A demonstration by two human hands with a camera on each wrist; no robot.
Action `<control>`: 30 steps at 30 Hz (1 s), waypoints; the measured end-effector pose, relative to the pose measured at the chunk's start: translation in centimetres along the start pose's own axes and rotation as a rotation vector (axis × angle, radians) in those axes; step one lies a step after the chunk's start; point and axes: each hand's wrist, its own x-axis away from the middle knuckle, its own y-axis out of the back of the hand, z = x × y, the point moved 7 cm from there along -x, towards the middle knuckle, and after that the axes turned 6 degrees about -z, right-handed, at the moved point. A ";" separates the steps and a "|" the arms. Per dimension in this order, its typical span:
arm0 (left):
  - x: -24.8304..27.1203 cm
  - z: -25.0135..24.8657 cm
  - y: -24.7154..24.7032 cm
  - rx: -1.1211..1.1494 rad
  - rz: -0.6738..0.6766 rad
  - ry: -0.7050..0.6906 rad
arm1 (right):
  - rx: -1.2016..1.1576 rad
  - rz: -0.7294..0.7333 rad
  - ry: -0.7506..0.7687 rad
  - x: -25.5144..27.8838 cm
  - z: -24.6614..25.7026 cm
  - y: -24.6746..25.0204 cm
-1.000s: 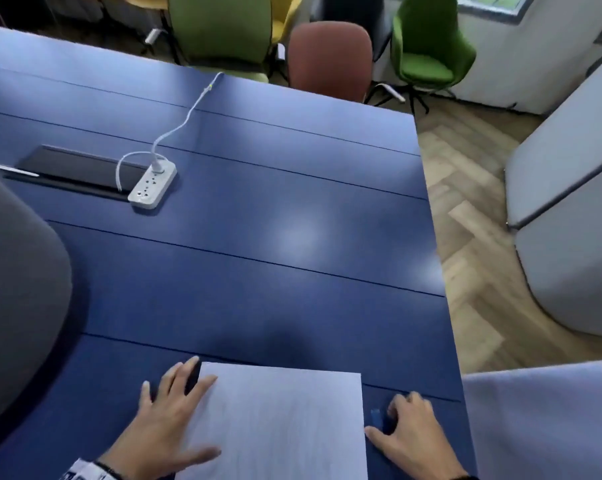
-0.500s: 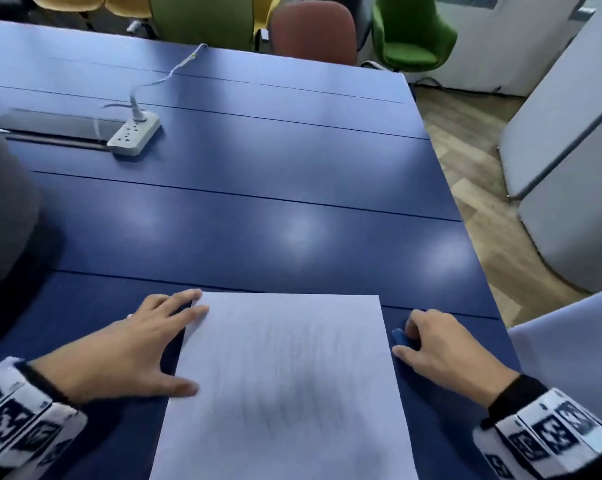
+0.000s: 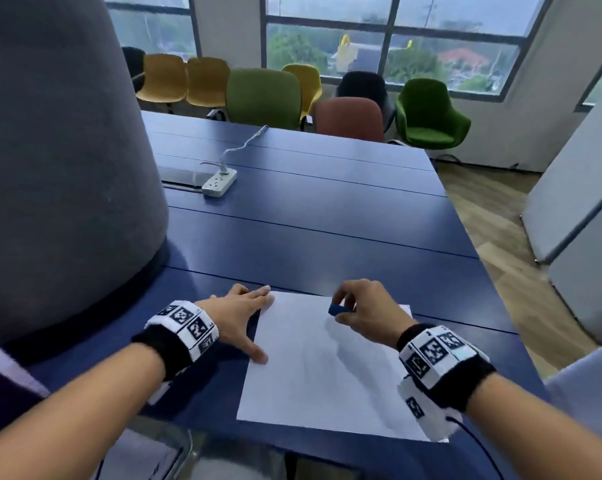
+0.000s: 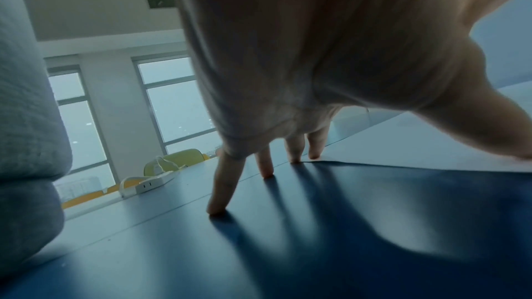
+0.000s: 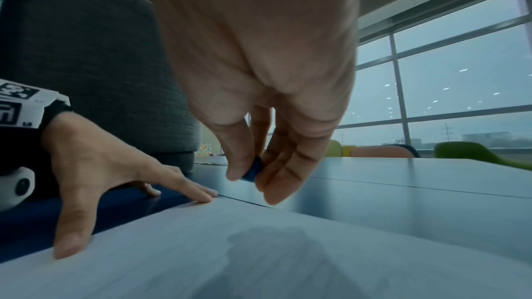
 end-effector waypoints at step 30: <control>-0.4 -0.1 -1.4 -0.036 0.068 -0.002 | 0.278 0.102 0.257 -6.7 2.3 -6.5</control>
